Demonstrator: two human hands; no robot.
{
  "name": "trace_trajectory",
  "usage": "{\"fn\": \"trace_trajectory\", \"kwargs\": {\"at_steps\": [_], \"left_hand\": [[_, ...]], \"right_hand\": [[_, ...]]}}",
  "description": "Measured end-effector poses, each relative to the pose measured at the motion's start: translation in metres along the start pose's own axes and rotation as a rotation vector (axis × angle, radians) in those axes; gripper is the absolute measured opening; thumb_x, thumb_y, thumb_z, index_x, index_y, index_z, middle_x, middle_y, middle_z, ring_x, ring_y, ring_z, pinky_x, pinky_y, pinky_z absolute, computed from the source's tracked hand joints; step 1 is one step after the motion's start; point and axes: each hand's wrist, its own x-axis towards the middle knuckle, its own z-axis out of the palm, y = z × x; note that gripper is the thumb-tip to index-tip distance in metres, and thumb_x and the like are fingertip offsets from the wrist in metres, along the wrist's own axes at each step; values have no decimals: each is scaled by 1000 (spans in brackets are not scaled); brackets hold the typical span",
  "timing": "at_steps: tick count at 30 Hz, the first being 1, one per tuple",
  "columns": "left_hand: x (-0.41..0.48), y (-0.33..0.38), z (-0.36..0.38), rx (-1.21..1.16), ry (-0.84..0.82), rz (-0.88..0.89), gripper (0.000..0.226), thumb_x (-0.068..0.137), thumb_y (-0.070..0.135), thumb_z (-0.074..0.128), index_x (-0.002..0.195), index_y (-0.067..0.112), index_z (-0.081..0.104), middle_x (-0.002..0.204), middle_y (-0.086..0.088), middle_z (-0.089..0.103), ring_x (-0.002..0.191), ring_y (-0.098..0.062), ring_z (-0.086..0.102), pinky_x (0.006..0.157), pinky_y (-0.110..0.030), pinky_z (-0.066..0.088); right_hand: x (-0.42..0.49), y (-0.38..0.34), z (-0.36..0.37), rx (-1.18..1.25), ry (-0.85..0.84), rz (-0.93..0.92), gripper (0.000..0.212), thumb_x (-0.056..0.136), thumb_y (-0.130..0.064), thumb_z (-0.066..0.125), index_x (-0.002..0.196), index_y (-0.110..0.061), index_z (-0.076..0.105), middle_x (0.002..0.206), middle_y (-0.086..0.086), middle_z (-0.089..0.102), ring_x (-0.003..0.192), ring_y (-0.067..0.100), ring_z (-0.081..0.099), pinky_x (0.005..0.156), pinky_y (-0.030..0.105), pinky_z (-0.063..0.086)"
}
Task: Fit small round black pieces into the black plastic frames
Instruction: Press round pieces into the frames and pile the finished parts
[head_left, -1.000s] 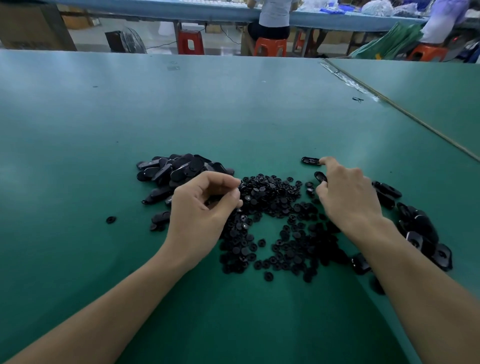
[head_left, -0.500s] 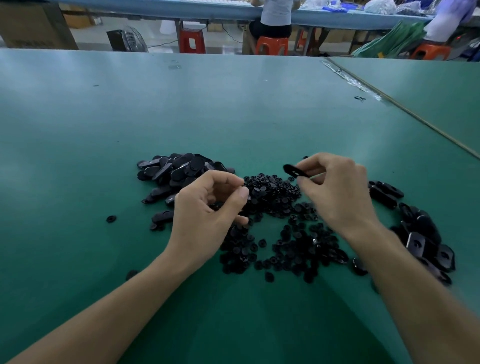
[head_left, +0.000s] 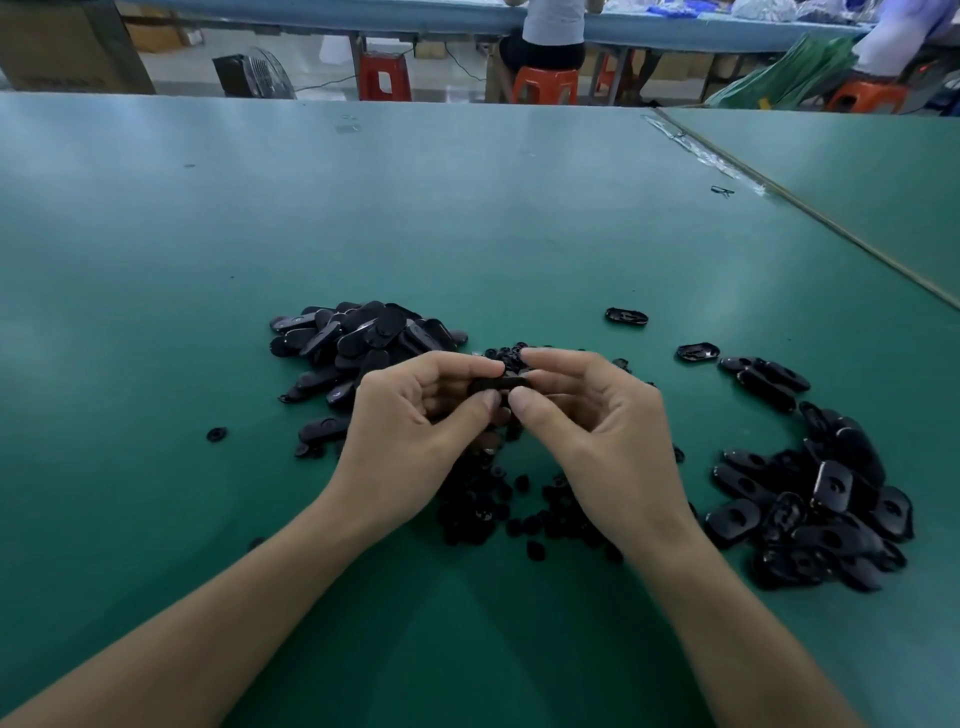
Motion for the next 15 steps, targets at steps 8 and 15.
{"fn": "trace_trajectory", "kwargs": {"at_steps": [8,15], "left_hand": [[0,-1,0,-26,-8,2,16,92,0,67,102,12,71,87,-6,78,80,-20,76,67,-26,60],[2,-4,-2,-13,24,16,16,90,1,70,96,16,75,82,-5,77,74,-19,75,65,-25,59]], "right_hand": [[1,0,-1,-58,21,0,13,90,-14,73,92,-26,76,79,-11,76,72,6,71,71,20,55],[1,2,-1,-126,61,-20,12,90,-16,73,94,-27,75,75,-12,75,68,6,71,69,14,52]]}}
